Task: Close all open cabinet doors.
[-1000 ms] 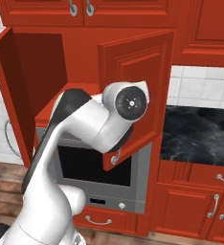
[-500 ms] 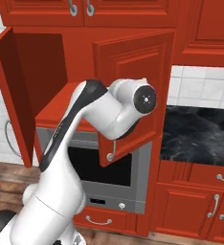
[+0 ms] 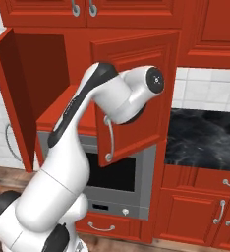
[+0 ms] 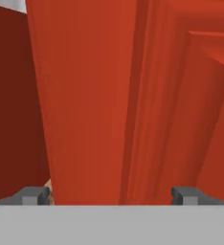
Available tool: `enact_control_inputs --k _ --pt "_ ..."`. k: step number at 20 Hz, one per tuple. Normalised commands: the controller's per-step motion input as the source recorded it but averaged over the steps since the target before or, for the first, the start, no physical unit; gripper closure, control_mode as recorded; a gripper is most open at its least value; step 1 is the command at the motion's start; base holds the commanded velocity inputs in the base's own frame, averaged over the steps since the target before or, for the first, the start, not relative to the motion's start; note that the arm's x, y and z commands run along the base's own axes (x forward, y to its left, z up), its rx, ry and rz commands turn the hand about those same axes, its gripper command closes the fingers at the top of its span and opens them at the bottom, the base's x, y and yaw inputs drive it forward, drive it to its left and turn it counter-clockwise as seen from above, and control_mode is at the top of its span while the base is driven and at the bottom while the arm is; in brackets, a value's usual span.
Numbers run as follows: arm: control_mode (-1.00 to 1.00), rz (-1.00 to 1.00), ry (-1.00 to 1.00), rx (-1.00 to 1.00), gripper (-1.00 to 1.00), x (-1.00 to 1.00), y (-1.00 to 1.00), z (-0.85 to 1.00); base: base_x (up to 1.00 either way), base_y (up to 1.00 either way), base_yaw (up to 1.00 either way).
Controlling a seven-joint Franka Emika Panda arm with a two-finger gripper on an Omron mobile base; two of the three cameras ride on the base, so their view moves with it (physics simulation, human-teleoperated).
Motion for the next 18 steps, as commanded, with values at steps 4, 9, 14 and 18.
enact_control_inputs --k 4,9,14,18 --pt "-1.00 0.00 -0.10 0.00 -1.00 0.73 0.21 -0.32 0.00 0.00 0.00" --pt "-1.00 -0.12 -0.23 -0.01 -1.00 0.59 0.43 -0.51 0.00 0.00 0.00" --pt "-1.00 -0.19 -0.27 -0.02 -1.00 0.59 0.50 -0.51 0.00 0.00 0.00" --pt "-1.00 -0.16 -0.12 0.00 -1.00 0.86 0.33 -0.20 0.00 0.00 0.00"
